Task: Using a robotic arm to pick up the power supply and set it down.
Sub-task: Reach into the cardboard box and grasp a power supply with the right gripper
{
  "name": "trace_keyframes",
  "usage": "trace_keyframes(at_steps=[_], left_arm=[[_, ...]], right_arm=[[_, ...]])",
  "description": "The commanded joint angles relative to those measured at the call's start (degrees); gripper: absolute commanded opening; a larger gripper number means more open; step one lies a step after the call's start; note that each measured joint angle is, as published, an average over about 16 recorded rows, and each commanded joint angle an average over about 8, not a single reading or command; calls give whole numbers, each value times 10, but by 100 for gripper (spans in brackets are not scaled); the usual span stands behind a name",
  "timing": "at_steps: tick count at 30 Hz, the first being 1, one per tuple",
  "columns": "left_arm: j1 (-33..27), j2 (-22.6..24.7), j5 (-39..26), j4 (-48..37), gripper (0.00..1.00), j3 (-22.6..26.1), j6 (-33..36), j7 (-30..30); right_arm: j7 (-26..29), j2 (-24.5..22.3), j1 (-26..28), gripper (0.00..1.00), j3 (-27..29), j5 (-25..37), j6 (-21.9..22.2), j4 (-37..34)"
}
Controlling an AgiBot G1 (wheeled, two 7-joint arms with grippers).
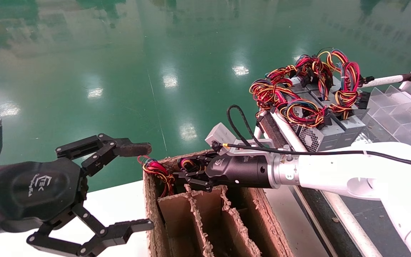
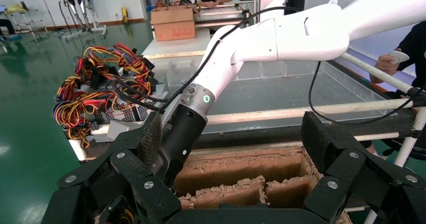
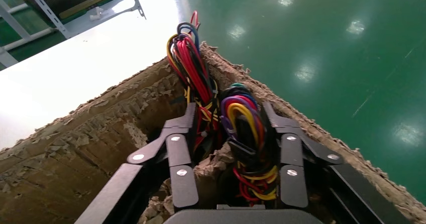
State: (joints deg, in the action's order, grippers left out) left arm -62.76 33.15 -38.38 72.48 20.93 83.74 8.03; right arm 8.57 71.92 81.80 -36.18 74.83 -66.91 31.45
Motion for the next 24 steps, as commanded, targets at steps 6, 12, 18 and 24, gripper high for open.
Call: trace_keyframes(at_steps=[6, 12, 18, 24], left_arm=[[0, 0, 0, 0, 100, 0, 0, 0], [0, 0, 0, 0, 100, 0, 0, 0], [0, 0, 0, 0, 100, 0, 0, 0], [0, 0, 0, 0, 100, 0, 0, 0]], right_arm=[[-16, 5, 5, 0, 3, -5, -2, -26], [-30, 8, 8, 0, 6, -8, -5, -45], [-41, 7, 11, 0, 10, -14, -10, -60], [-50, -2, 15, 0, 19, -26, -19, -65]])
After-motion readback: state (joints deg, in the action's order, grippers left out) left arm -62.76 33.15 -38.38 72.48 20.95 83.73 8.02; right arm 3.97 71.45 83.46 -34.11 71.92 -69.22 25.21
